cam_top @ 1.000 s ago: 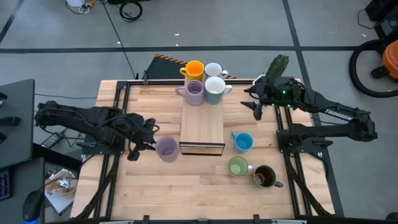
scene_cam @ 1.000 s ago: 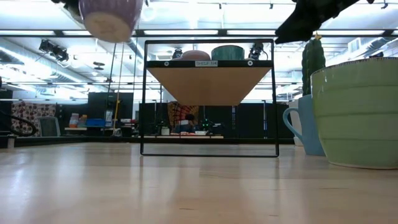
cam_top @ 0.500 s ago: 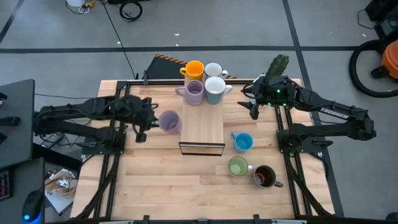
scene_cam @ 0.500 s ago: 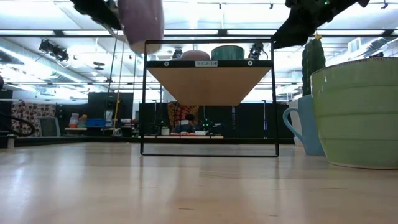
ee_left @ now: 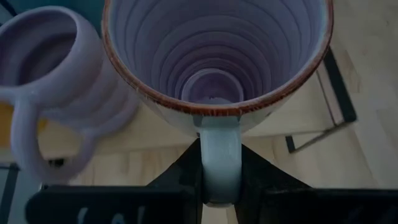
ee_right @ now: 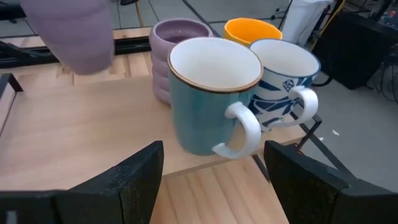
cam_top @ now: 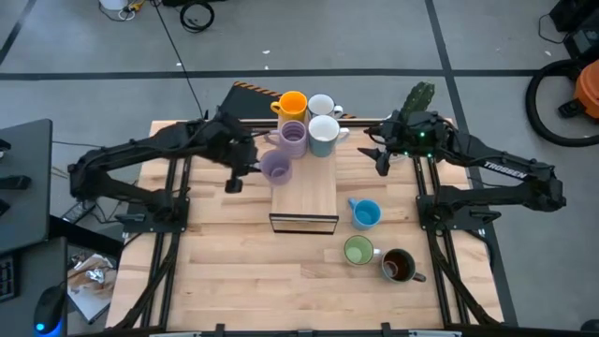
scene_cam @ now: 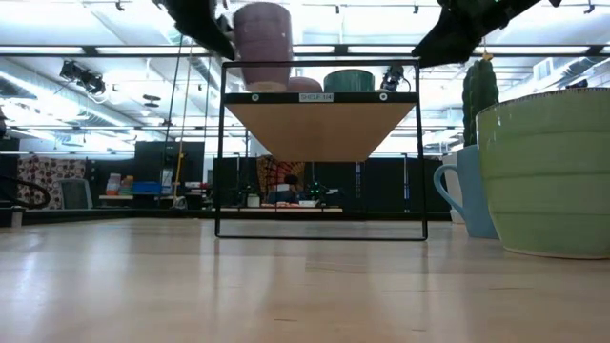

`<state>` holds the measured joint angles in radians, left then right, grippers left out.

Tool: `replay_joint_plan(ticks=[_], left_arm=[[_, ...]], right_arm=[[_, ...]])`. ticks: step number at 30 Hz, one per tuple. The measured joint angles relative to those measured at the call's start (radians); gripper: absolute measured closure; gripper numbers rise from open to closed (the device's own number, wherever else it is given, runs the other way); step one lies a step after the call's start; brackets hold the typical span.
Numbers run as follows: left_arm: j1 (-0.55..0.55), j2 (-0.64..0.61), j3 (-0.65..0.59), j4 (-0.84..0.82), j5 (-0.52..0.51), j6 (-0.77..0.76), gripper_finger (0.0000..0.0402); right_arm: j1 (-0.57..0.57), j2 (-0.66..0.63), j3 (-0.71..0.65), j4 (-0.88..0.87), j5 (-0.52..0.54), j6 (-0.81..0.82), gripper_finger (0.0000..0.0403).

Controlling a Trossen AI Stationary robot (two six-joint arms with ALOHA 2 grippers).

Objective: Place coffee mugs
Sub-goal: Put the purple mug on the shelf aligned with the other purple mug

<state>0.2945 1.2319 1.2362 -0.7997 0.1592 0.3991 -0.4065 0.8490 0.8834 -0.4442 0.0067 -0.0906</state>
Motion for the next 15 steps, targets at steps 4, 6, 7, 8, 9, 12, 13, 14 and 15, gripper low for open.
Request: replay_joint_plan(ticks=[4, 6, 7, 8, 9, 12, 13, 14, 15], left_arm=[[0.013, 0.080, 0.055, 0.001, 0.023, 0.017, 0.0345], [0.013, 0.108, 0.064, 0.002, 0.027, 0.026, 0.0345], [0.012, 0.121, 0.067, 0.000, 0.027, 0.033, 0.0345], [0.012, 0.132, 0.070, 0.000, 0.028, 0.036, 0.0345], [0.012, 0.144, 0.075, 0.002, 0.029, 0.037, 0.0345], [0.019, 0.168, 0.077, 0.013, 0.030, 0.034, 0.0345], [0.023, 0.174, 0.077, 0.015, 0.030, 0.032, 0.0345], [0.024, 0.179, 0.077, 0.022, 0.029, 0.031, 0.0345], [0.025, 0.184, 0.077, 0.025, 0.027, 0.029, 0.0345]], right_arm=[[0.000, 0.000, 0.003, 0.002, -0.002, -0.007, 0.0119], [0.000, 0.000, 0.003, 0.001, -0.006, -0.006, 0.0119], [0.000, 0.000, 0.003, 0.000, -0.007, -0.006, 0.0119], [0.002, 0.000, 0.003, 0.001, -0.007, -0.006, 0.0119], [0.005, 0.000, 0.003, 0.002, -0.007, -0.006, 0.0119], [0.012, 0.000, 0.003, 0.011, -0.008, -0.006, 0.0119], [0.015, 0.000, 0.003, 0.014, -0.008, -0.006, 0.0119], [0.018, 0.000, 0.003, 0.019, -0.008, -0.006, 0.0119], [0.021, 0.000, 0.003, 0.021, -0.008, -0.006, 0.0119]])
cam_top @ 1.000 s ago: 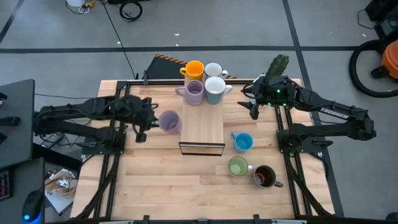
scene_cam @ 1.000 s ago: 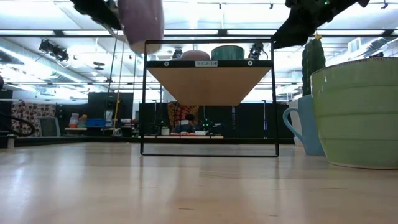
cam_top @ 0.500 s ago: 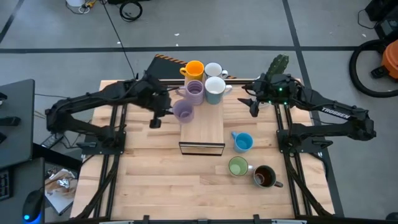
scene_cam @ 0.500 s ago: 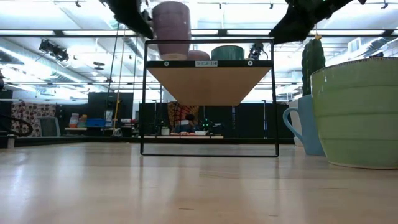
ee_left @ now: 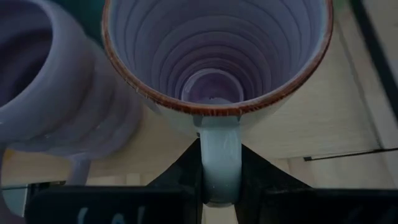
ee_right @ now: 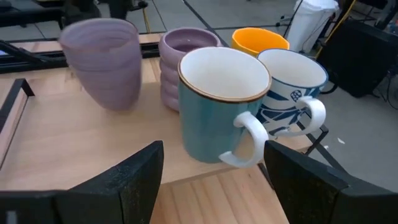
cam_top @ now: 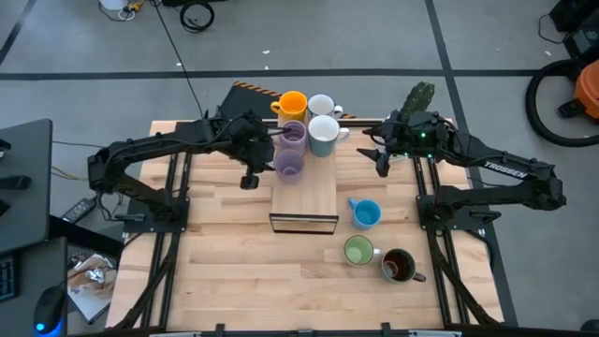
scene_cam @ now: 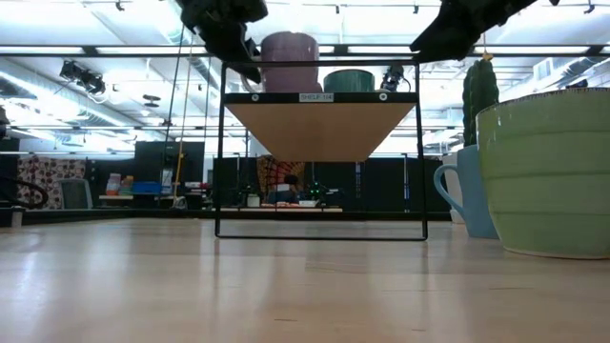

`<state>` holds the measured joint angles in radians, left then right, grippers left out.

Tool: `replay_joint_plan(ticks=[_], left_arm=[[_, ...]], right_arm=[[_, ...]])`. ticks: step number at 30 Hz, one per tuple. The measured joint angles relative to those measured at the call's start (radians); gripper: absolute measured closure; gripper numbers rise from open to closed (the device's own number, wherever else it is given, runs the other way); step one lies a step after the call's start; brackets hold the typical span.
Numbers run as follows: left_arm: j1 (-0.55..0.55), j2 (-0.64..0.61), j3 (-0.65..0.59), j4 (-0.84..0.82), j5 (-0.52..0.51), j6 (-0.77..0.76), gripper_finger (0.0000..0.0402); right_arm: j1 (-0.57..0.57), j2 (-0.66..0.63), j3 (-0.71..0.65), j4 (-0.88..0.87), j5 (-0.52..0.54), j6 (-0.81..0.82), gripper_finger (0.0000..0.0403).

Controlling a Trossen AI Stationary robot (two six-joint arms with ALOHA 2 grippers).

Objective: Place coffee mugs
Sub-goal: Put the purple mug on the shelf aligned with the other purple mug

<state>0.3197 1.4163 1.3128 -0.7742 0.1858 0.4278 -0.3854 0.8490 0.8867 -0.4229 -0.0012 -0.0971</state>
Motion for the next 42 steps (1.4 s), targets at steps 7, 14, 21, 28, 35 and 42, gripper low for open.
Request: replay_joint_plan(ticks=[7, 14, 21, 28, 35, 42], left_arm=[[0.023, 0.000, 0.000, -0.004, 0.007, -0.001, 0.0345], [0.044, 0.037, 0.000, 0.001, 0.038, 0.000, 0.0345], [0.054, 0.055, -0.002, 0.019, 0.046, 0.010, 0.0345], [0.071, 0.058, -0.002, 0.028, 0.045, 0.010, 0.0345], [0.071, 0.057, -0.012, 0.047, 0.048, 0.010, 0.0345], [0.071, 0.055, -0.042, 0.074, 0.056, 0.000, 0.0344]], right_arm=[[0.013, 0.000, 0.000, 0.014, -0.001, -0.003, 0.0119], [0.013, 0.000, 0.000, 0.024, -0.009, -0.006, 0.0119], [0.013, 0.000, 0.000, 0.024, -0.021, -0.006, 0.0119], [0.013, 0.000, 0.000, 0.023, -0.023, -0.006, 0.0119], [0.013, 0.000, 0.000, 0.023, -0.025, -0.004, 0.0119], [0.013, 0.000, 0.000, 0.018, -0.029, -0.003, 0.0119]])
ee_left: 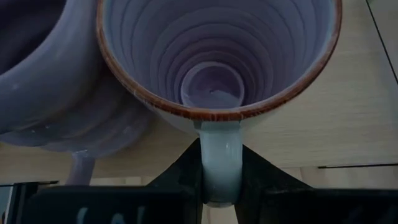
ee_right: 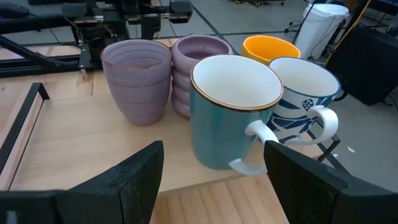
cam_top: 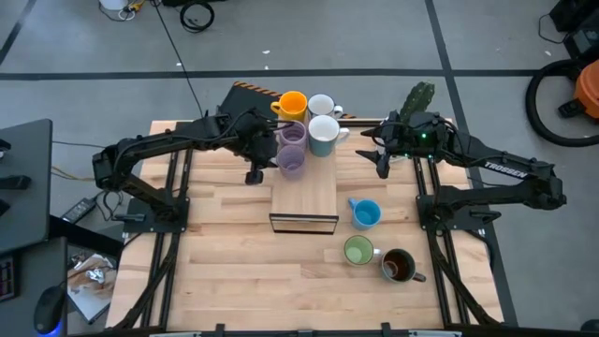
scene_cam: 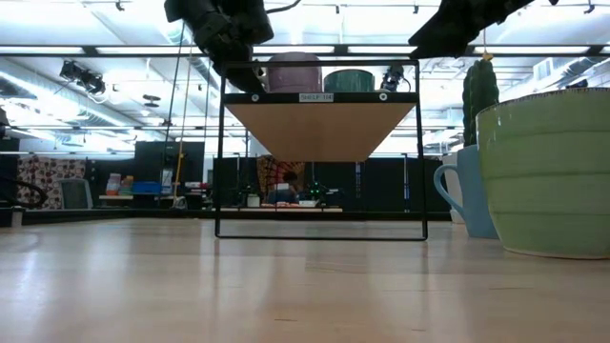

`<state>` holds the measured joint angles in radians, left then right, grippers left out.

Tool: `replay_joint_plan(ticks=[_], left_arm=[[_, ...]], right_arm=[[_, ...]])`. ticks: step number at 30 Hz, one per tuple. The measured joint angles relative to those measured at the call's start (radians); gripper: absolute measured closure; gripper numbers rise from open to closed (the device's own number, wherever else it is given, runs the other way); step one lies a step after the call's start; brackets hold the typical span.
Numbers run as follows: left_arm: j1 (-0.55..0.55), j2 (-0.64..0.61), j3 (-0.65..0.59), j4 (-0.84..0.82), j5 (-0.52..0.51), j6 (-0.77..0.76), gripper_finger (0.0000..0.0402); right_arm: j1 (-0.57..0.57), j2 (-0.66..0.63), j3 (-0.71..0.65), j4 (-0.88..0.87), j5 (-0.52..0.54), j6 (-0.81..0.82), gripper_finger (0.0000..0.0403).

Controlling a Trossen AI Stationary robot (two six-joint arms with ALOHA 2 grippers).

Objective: Place coffee mugs
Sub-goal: Put the purple mug on the shelf aligned with the other purple mug

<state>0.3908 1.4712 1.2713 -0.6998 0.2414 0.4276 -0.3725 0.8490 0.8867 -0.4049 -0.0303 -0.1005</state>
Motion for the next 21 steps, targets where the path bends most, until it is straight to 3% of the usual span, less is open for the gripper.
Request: replay_joint_plan(ticks=[12, 21], left_arm=[[0.000, 0.000, 0.003, -0.014, -0.031, -0.009, 0.0338], [-0.002, 0.001, 0.003, -0.016, -0.036, -0.029, 0.0275]], right_arm=[[0.000, 0.000, 0.000, 0.000, -0.001, 0.000, 0.0119], [0.000, 0.000, 0.000, 0.000, -0.001, 0.000, 0.0119]])
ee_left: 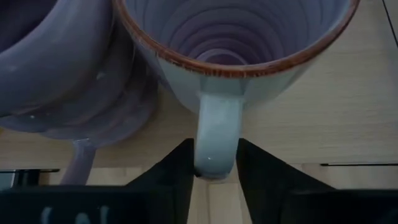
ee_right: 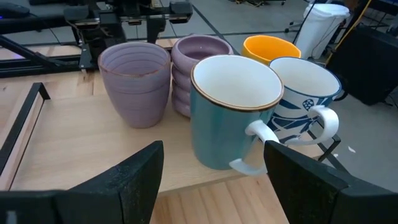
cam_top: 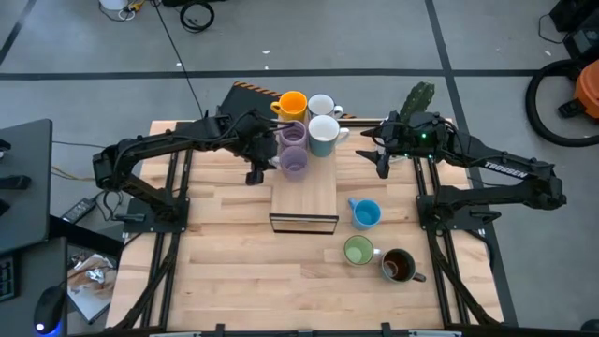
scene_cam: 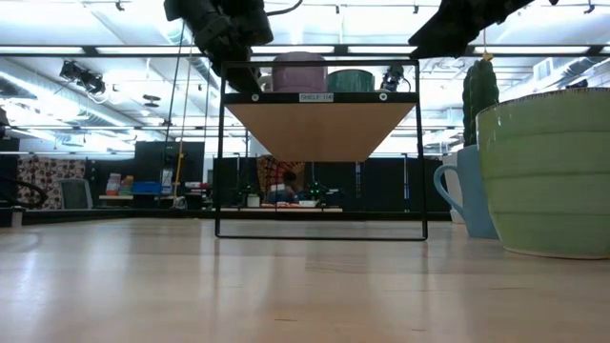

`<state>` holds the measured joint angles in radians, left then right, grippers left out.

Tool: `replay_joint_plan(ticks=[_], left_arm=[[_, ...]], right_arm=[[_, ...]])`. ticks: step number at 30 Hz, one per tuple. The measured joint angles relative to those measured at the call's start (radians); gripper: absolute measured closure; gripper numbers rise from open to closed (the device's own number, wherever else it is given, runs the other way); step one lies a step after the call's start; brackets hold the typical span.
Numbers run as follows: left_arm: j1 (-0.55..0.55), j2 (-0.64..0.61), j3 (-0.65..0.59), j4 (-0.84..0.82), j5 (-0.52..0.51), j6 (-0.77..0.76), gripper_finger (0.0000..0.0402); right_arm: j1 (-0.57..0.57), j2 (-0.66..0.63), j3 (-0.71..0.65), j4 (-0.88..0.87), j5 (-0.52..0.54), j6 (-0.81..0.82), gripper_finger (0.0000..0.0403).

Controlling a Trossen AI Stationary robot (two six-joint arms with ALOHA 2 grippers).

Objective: Place coffee mugs
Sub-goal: Put the purple mug on the shelf aligned with the other purple mug, then put the light blue mug on the shelf aligned with the purple mug

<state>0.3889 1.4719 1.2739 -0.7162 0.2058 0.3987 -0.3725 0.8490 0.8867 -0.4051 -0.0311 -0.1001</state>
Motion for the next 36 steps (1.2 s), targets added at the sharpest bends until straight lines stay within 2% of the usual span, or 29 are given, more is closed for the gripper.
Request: replay_joint_plan(ticks=[5, 12, 20, 30, 36], left_arm=[[0.000, 0.000, 0.000, -0.008, 0.000, -0.001, 0.0251], [0.002, -0.059, 0.001, -0.012, -0.006, 0.004, 0.0248], [0.000, -0.119, 0.002, -0.017, 0.038, -0.022, 0.0246], [0.000, -0.127, 0.001, -0.023, 0.043, -0.023, 0.0205], [0.007, -0.170, -0.028, -0.020, 0.025, 0.003, 0.0205]], right_arm=[[0.000, 0.000, 0.000, 0.000, 0.000, 0.001, 0.0119], [0.000, 0.000, 0.000, -0.010, -0.001, 0.001, 0.0119], [0.000, 0.000, 0.000, -0.009, -0.015, 0.002, 0.0119], [0.000, 0.000, 0.000, -0.010, -0.015, 0.002, 0.0119], [0.000, -0.022, 0.000, -0.056, -0.015, 0.027, 0.0119]])
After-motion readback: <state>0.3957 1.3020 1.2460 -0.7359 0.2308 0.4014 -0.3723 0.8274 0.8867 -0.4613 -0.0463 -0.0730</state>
